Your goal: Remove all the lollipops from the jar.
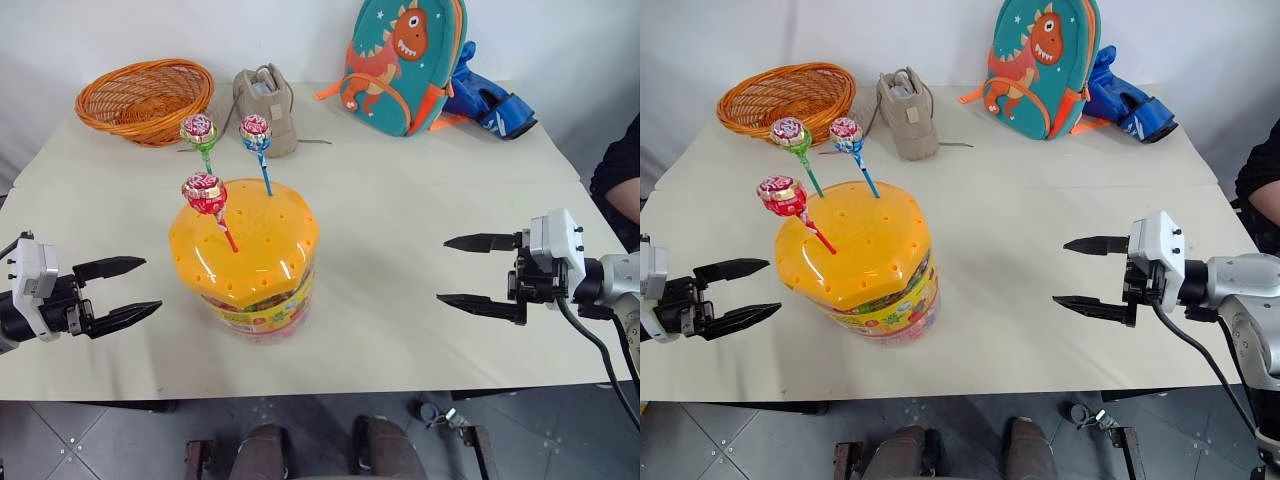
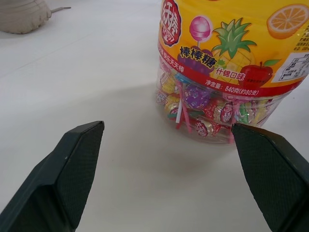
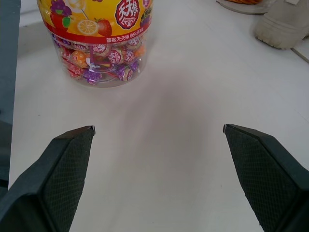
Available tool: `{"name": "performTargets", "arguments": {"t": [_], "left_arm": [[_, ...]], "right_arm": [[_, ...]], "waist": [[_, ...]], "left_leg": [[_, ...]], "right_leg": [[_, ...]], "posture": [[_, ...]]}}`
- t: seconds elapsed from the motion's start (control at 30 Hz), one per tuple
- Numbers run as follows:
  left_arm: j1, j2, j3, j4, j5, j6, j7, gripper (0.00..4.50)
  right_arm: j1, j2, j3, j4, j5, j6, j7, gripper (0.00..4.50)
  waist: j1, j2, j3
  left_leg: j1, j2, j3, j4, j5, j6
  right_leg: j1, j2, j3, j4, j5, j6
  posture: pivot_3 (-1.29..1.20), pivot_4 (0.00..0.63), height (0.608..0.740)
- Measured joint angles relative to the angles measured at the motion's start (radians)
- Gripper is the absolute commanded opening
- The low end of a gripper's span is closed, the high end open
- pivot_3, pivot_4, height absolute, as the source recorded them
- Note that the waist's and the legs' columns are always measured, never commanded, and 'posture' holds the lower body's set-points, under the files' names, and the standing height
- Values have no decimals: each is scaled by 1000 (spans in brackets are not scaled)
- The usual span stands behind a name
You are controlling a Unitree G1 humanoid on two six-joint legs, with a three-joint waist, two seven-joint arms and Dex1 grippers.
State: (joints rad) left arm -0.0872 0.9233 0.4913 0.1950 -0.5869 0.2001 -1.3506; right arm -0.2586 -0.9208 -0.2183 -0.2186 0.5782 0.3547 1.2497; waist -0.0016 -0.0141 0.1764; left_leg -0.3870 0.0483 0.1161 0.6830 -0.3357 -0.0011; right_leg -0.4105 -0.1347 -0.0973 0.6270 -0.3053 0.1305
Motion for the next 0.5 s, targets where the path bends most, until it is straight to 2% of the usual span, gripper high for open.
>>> {"name": "performTargets", "arguments": {"t": [0.13,0.27,0.5], "left_arm": [[2,0,1,-4,-3,23,6,4490],[1,19,11,-23,-17,169,102,4490],[26,21,105,-113,-57,204,145,4490]], "right_arm": [[0,1,0,0,0,0,-1,4490],[-12,1,7,22,-1,-1,2,4490],[-82,2,48,69,-6,-3,21,4490]], "waist": [[0,0,0],[0,0,0],[-2,0,0]], "left_leg": [[0,0,0,0,0,0],[0,0,0,0,0,0],[0,0,0,0,0,0]], "right_leg": [[0,0,0,0,0,0],[0,0,0,0,0,0],[0,0,0,0,0,0]], "posture": [[0,150,740],[0,150,740],[0,150,740]]}}
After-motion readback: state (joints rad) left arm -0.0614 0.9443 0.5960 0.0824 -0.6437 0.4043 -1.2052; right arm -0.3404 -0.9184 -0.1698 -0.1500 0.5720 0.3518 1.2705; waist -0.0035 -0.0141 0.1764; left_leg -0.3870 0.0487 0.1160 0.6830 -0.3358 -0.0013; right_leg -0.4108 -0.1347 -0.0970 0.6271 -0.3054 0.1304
